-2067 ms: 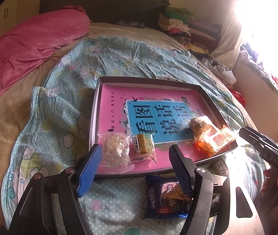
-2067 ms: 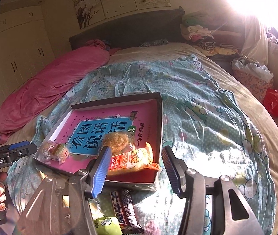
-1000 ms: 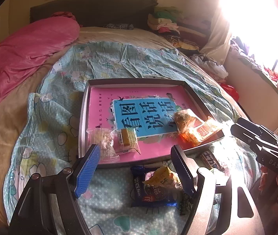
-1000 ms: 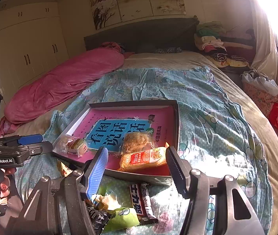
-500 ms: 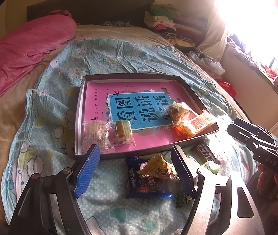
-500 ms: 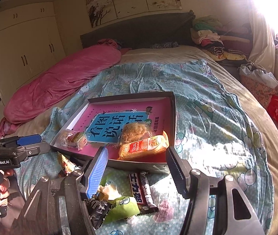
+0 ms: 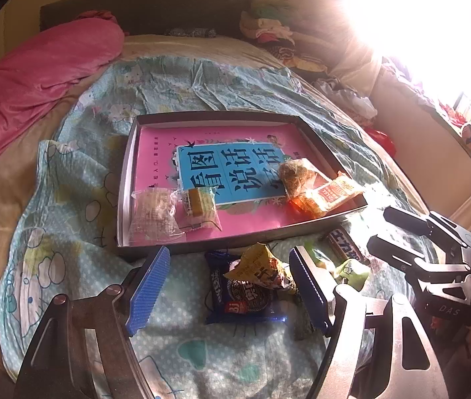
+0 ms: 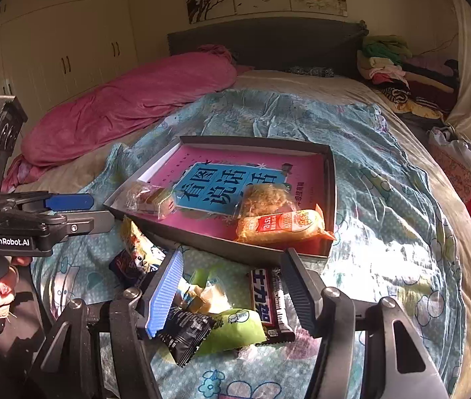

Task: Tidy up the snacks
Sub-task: 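Withdraw both tools from the box toward the snack pile beside it, then move left tool to the yellow chip bag while right tool approaches the black cookie packet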

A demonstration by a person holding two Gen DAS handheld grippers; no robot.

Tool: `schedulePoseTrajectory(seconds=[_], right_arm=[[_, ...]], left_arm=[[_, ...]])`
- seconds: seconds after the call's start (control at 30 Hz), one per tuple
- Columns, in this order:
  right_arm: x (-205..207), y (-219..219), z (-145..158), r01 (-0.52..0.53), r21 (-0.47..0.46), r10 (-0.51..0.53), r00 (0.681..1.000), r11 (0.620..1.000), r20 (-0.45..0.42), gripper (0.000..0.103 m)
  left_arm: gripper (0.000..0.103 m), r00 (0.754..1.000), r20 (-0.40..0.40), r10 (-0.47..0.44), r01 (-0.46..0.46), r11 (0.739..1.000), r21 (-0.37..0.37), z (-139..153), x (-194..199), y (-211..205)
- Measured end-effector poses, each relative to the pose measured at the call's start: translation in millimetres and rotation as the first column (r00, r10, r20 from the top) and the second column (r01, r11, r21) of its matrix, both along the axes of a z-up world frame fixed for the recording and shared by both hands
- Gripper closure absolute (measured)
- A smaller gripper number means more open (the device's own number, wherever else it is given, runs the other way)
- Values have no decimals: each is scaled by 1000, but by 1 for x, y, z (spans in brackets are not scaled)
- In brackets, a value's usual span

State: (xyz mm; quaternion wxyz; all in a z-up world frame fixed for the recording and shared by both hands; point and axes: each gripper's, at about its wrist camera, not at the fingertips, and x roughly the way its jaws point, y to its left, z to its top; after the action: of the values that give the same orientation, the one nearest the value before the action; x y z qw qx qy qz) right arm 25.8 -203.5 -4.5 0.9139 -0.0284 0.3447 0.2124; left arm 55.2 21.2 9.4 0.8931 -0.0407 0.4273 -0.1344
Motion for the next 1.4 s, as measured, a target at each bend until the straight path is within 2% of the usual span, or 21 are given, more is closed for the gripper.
schedulePoseTrajectory(seconds=[0.27,0.77,1.03,1.4], right_arm=[[-12,18,-7,-85,-67,85,996,994,-8,42],[-26,32,-14,-172,-120,170,985,978,-26,42],[-30,47,-30,-238,-191,228,971,952,-75,42],[-30,61,-53,-268,-301,239,962,915,-129,42]], left_arm=[[27,999,-29,-18,18,1000,4,-8,-2,-5],[27,995,-83,-50,49,999,-14,-18,-1,-15],[27,993,-106,-53,52,999,-15,-24,0,-16],[27,990,-127,-57,55,998,-21,-31,1,-17]])
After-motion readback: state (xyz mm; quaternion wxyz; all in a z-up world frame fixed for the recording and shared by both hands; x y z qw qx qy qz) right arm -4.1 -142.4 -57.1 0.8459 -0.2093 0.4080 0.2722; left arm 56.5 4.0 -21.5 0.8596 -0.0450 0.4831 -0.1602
